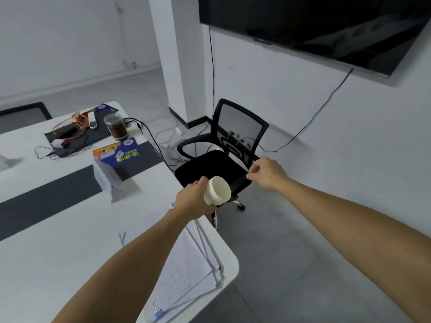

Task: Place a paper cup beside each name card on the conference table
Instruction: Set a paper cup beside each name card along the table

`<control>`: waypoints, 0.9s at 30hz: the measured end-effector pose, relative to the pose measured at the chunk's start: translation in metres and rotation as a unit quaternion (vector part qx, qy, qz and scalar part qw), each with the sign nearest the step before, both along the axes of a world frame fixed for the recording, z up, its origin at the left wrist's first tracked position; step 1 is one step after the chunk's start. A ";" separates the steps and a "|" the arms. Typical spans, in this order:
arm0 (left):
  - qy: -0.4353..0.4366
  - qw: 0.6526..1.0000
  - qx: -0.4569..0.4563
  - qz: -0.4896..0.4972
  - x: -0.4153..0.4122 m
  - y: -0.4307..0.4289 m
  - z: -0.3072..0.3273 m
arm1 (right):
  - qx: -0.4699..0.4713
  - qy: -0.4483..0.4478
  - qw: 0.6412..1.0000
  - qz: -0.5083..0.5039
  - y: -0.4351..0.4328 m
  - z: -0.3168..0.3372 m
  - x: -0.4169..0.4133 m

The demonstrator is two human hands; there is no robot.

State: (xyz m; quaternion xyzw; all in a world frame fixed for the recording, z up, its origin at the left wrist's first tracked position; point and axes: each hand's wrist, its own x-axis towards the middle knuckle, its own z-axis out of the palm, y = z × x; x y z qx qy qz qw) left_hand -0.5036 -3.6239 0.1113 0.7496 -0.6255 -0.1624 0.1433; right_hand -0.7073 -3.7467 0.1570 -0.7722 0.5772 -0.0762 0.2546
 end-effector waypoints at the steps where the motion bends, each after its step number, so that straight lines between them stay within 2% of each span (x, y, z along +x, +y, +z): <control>1: -0.001 1.000 0.002 0.008 0.005 -0.008 0.002 | 0.006 0.000 1.000 0.013 -0.013 0.000 0.007; 9: 0.012 0.990 0.004 0.137 0.041 -0.075 -0.001 | 0.018 -0.009 0.988 0.156 -0.130 -0.012 0.081; 16: 0.028 0.957 0.000 0.289 0.037 -0.123 -0.004 | 0.024 0.002 0.960 0.278 -0.216 -0.019 0.146; 21: 0.018 0.916 0.013 0.401 0.038 -0.108 -0.001 | 0.061 -0.030 0.920 0.385 -0.209 -0.015 0.208; 27: 0.004 0.857 0.015 0.516 0.069 -0.064 0.004 | 0.123 -0.051 0.844 0.519 -0.152 -0.020 0.285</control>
